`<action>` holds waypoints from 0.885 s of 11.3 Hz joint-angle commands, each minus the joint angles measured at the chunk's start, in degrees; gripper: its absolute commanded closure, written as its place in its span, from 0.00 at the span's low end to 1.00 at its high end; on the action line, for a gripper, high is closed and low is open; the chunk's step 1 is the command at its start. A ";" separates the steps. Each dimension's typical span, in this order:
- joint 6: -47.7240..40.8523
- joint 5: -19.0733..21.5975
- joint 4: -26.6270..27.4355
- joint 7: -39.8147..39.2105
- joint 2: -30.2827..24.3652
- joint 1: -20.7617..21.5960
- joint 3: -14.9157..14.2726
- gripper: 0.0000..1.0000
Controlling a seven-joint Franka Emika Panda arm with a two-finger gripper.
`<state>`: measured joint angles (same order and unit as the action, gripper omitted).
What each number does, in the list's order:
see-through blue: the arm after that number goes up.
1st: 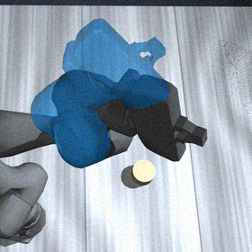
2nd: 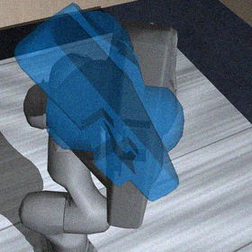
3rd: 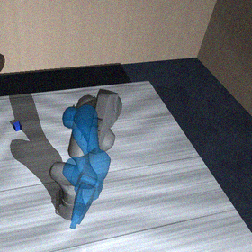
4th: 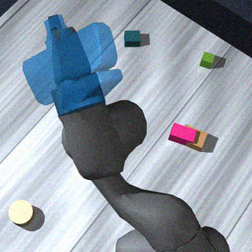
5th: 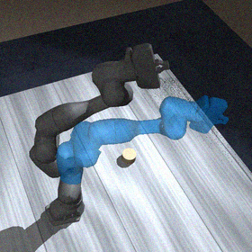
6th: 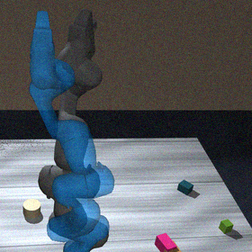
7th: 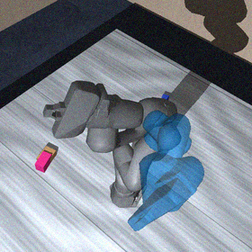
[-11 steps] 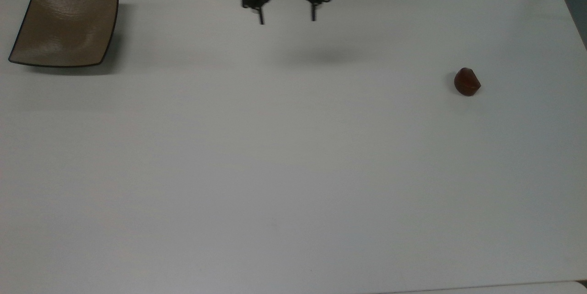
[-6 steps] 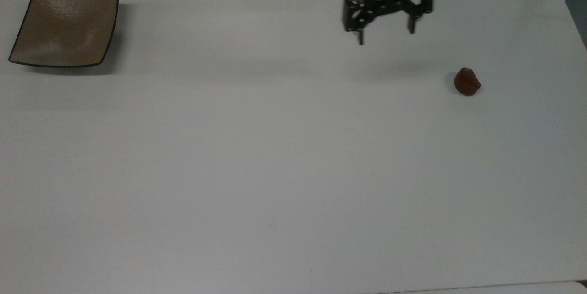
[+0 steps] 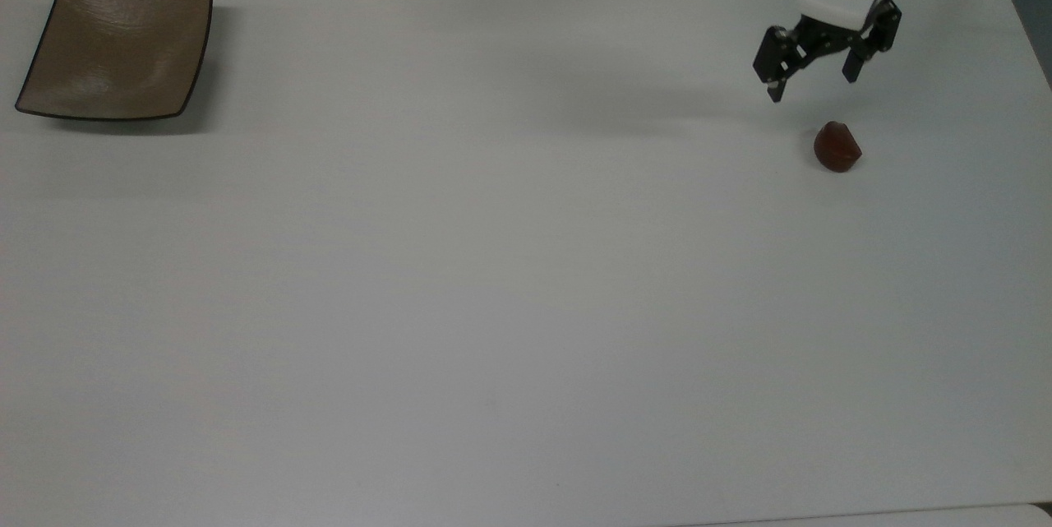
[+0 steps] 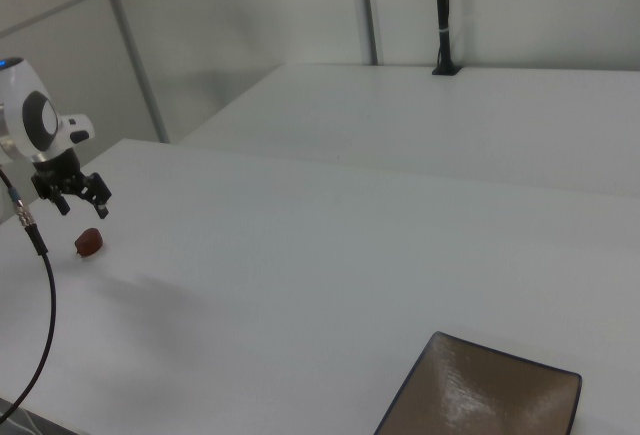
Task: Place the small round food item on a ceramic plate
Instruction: 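Move the open gripper across the table toward the red food item, then lower the gripper onto the red food item and close it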
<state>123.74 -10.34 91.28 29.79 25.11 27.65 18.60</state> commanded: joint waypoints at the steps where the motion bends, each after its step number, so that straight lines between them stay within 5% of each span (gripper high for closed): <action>1: 2.99 -5.90 -5.31 5.97 7.31 3.19 -0.49 0.00; 8: 4.67 -9.52 -13.41 8.53 16.98 5.39 0.83 0.00; 9: 4.67 -10.65 -13.32 8.45 17.17 5.40 0.91 0.15; 10: 4.67 -11.45 -12.97 8.53 17.17 5.57 0.91 0.48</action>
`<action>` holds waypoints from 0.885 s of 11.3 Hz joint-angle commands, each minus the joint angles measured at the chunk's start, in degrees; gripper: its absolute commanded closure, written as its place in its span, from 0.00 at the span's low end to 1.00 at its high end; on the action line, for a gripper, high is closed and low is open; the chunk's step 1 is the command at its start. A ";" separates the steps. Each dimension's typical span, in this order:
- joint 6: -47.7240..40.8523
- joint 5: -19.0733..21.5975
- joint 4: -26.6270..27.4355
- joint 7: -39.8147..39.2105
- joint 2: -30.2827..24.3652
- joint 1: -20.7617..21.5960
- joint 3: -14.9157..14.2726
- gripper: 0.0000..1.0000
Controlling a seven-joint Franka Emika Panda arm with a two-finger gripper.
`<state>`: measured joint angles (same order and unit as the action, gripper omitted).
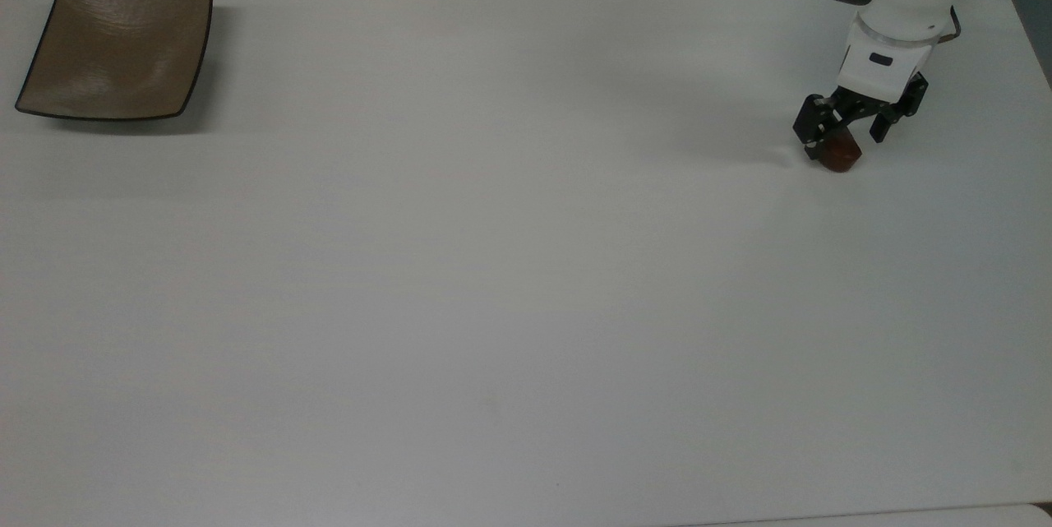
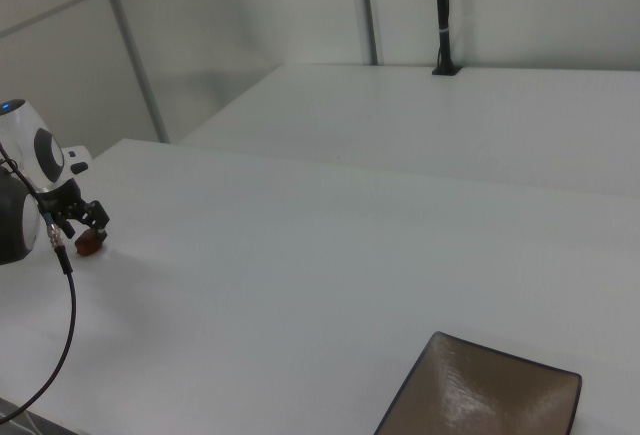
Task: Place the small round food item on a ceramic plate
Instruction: 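Lower the gripper onto the red food item and close it, then lift the held red item and carry it toward the brown plate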
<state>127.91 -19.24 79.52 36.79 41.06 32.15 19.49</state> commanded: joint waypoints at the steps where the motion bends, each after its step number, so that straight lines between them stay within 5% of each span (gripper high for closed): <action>1: 0.42 -2.38 -1.12 1.53 1.21 0.98 0.02 0.79; 4: 0.42 -2.20 0.28 1.18 0.25 0.37 0.02 0.94; 7: 0.07 -2.20 6.33 0.65 -6.84 -0.86 0.11 0.93; 10: -3.08 -2.03 18.44 -8.64 -18.78 -4.36 0.20 0.91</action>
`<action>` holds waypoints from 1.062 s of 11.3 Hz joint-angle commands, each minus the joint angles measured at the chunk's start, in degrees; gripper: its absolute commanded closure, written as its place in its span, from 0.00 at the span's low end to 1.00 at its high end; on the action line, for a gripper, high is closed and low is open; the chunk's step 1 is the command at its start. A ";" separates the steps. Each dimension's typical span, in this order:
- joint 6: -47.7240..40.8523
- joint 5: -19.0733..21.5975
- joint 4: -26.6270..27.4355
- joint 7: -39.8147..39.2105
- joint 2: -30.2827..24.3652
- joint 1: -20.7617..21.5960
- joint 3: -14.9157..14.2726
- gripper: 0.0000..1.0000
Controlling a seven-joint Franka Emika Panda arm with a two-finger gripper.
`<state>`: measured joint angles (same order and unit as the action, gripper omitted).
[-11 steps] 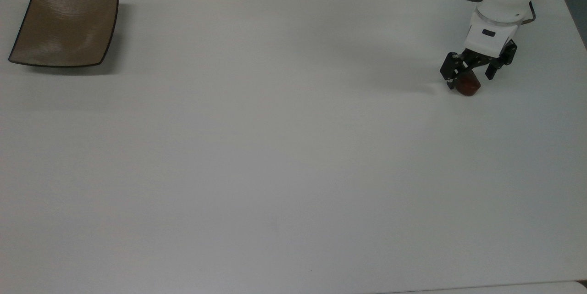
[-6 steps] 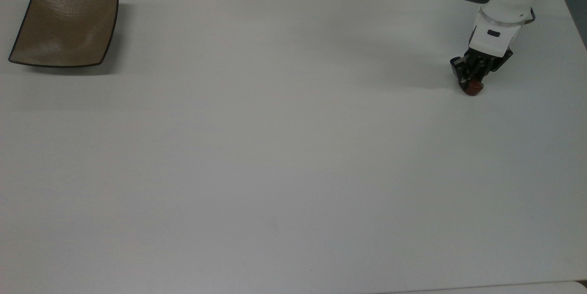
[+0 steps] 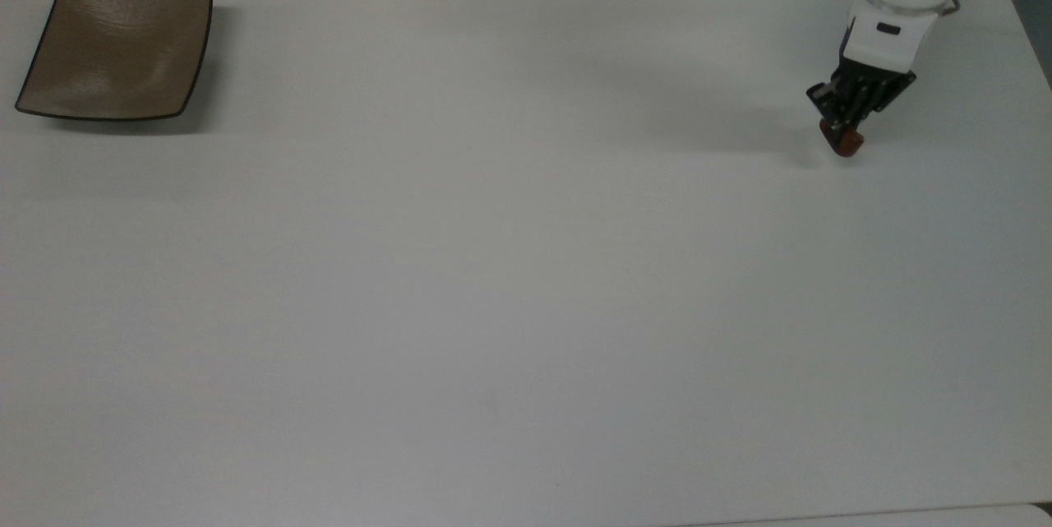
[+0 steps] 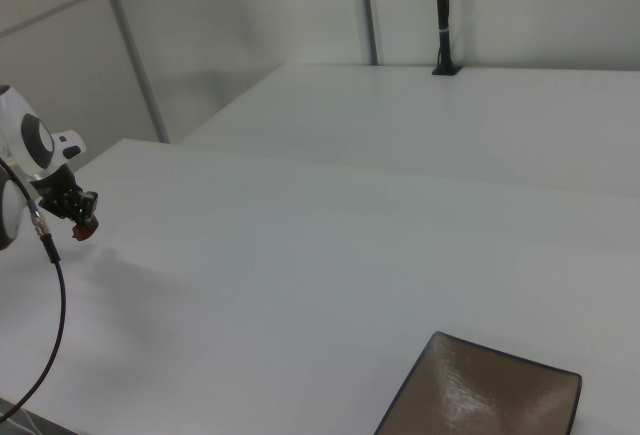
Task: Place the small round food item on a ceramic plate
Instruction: 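Lift the held red item and carry it toward the brown plate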
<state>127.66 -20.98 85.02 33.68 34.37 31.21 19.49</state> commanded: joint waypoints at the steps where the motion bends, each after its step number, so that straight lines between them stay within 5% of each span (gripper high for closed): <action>1: -6.16 -0.20 16.72 -8.78 -16.57 -5.17 0.19 0.91; 6: -28.74 1.03 19.75 -24.67 -29.08 -19.40 -1.38 0.91; 9: -35.02 0.94 19.74 -38.38 -32.51 -22.23 -11.54 0.91; 12: -29.44 0.33 20.18 -51.39 -32.96 -27.76 -21.66 0.91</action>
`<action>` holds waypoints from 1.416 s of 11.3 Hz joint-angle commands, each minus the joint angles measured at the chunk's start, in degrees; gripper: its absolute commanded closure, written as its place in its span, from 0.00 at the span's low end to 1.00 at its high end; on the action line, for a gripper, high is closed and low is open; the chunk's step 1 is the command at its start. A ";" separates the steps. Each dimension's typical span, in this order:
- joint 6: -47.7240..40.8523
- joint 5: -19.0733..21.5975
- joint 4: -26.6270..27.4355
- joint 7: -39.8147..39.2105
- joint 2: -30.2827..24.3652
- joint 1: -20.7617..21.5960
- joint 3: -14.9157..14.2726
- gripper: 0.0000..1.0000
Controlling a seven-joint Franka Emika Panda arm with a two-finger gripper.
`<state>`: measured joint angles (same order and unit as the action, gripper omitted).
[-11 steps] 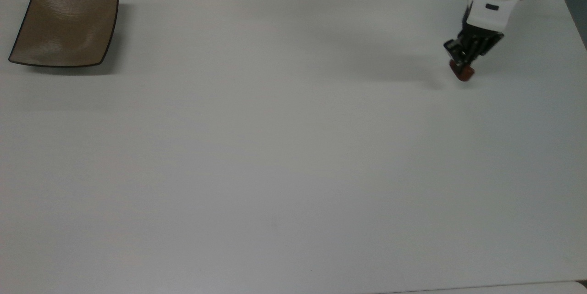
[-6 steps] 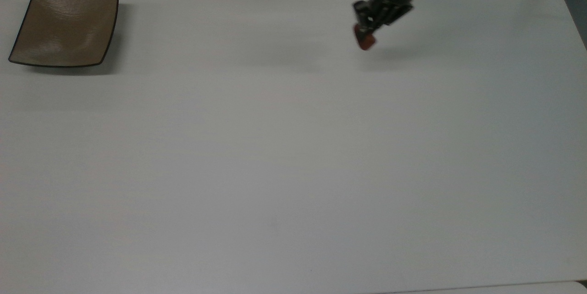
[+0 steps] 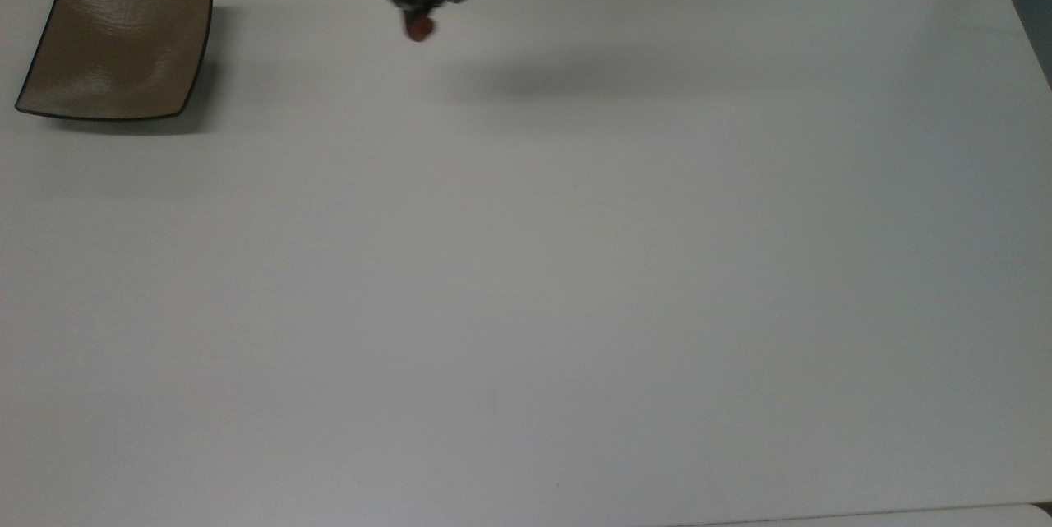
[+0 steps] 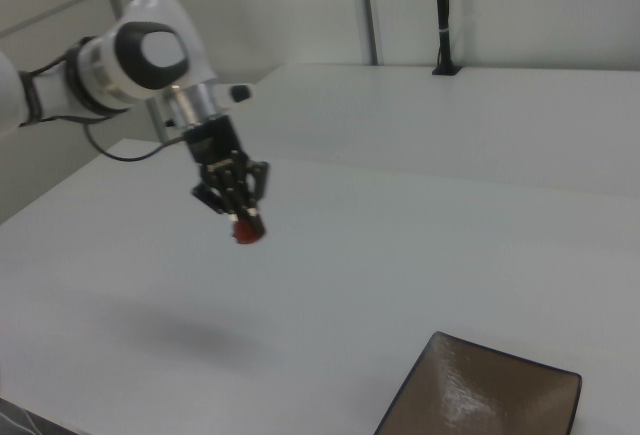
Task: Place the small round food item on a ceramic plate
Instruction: 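Lift the held red item and carry it toward the brown plate, then lower the red item onto the plate and open the gripper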
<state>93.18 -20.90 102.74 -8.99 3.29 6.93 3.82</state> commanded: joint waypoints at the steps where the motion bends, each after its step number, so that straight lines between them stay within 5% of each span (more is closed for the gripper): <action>1: 8.65 0.33 3.51 -11.54 -1.97 -4.63 -9.67 0.91; 4: 22.17 0.86 10.09 -15.35 -1.71 -6.83 -20.13 0.91; 6: 28.26 1.04 12.57 -20.07 -0.92 -9.72 -23.40 0.90; 8: 33.00 2.08 13.80 -24.48 0.66 -12.63 -23.50 0.84; 9: 34.94 2.09 13.81 -24.84 1.88 -13.77 -23.50 0.69; 10: 35.83 2.09 13.63 -24.84 2.77 -14.05 -23.50 0.29; 11: 36.02 2.09 13.54 -24.84 3.12 -14.22 -23.50 0.00; 16: 35.93 3.32 13.19 -24.67 3.30 -14.14 -23.42 0.00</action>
<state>128.20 -19.01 115.74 -32.29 6.97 -7.26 -19.60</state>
